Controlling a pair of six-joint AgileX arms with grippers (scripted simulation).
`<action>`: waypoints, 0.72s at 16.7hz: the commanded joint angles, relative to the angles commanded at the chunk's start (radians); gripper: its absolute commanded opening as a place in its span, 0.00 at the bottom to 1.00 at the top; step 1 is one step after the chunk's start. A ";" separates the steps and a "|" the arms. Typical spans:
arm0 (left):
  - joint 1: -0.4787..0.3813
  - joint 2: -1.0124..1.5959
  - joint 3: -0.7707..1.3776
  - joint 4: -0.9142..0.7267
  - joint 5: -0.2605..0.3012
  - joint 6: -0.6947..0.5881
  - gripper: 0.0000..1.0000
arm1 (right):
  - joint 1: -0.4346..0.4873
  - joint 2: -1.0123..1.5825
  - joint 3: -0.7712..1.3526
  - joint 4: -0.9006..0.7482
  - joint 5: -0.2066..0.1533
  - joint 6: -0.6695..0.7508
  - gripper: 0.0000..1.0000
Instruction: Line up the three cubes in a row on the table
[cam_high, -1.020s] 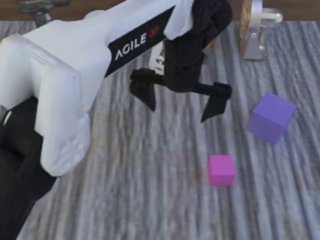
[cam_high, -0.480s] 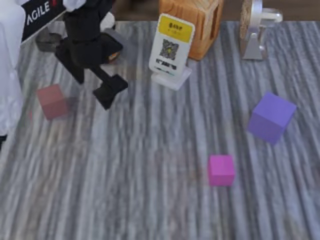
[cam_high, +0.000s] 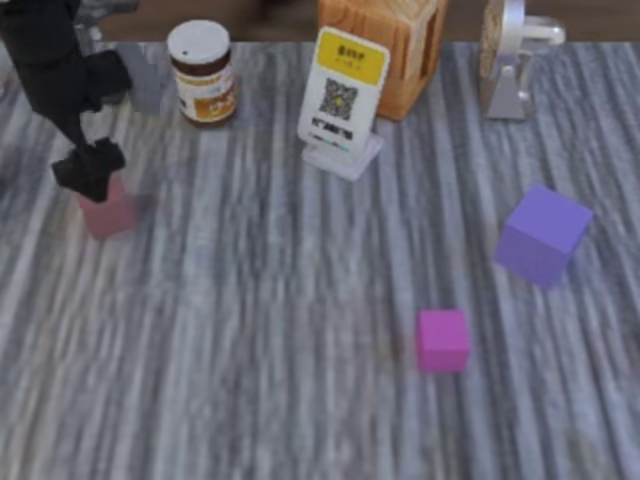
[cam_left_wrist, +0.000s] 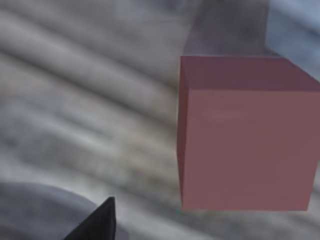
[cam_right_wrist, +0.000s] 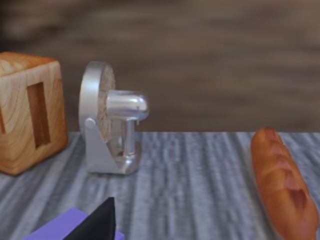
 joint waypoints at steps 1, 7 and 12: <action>0.007 -0.003 -0.002 0.002 0.000 0.012 1.00 | 0.000 0.000 0.000 0.000 0.000 0.000 1.00; 0.005 0.001 -0.003 0.005 0.000 0.013 1.00 | 0.000 0.000 0.000 0.000 0.000 0.000 1.00; 0.007 0.030 -0.116 0.151 0.001 0.014 1.00 | 0.000 0.000 0.000 0.000 0.000 0.000 1.00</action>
